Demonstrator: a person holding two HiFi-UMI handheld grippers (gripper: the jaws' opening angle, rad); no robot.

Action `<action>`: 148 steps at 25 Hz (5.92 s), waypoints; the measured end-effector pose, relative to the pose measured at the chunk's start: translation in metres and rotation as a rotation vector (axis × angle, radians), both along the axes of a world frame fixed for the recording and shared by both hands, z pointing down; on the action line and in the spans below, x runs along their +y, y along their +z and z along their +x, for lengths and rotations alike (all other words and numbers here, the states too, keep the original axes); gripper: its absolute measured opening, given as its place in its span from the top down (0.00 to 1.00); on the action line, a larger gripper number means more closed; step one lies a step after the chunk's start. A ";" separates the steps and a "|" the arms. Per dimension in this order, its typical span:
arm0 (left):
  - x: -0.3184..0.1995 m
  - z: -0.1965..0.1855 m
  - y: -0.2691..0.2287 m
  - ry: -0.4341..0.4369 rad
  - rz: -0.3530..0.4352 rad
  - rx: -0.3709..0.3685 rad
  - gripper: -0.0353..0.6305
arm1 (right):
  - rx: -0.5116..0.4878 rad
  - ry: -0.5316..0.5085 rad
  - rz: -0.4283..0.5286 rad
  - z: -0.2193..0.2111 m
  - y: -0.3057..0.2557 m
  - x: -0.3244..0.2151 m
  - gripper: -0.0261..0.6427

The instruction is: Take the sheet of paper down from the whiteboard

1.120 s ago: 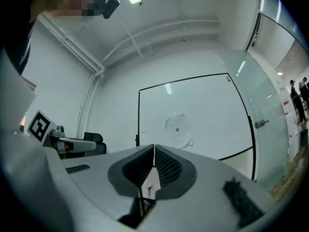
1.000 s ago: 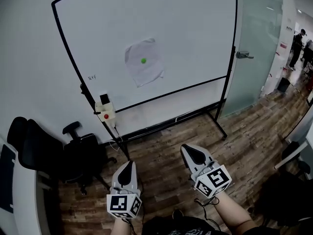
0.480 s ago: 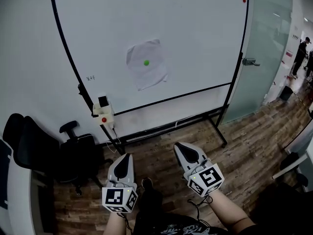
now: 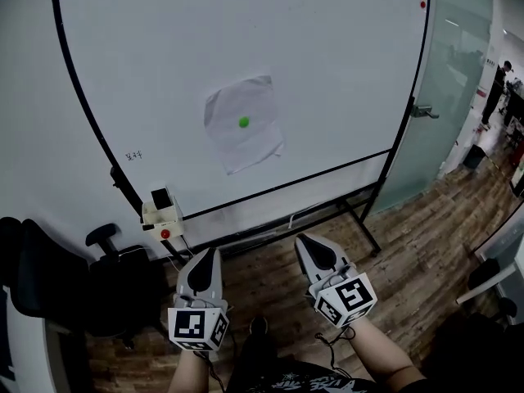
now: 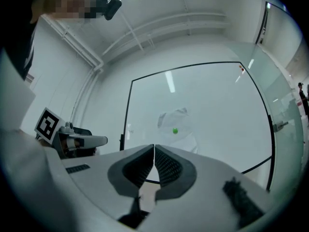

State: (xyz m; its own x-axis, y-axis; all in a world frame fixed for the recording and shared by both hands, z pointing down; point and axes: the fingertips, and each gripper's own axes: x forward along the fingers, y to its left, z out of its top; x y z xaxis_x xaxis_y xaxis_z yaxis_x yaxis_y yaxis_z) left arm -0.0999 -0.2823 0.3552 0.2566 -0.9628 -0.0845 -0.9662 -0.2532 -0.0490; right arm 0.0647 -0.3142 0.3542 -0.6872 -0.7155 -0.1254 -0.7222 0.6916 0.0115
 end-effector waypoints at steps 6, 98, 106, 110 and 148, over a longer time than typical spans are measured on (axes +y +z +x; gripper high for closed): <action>-0.086 -0.031 -0.012 0.020 0.009 -0.004 0.93 | 0.000 0.042 0.007 -0.033 -0.012 -0.079 0.94; -0.183 -0.020 -0.074 0.055 0.098 -0.125 0.93 | 0.142 0.192 0.040 -0.064 -0.048 -0.167 0.76; -0.112 0.001 -0.058 0.051 0.073 -0.111 0.93 | 0.123 0.189 0.012 -0.031 -0.036 -0.095 0.76; -0.066 0.014 -0.053 0.048 0.063 -0.113 0.93 | 0.104 0.184 0.008 -0.015 -0.035 -0.052 0.76; 0.224 -0.036 0.022 0.007 -0.143 -0.094 0.93 | 0.087 0.243 -0.072 -0.004 0.000 0.210 0.76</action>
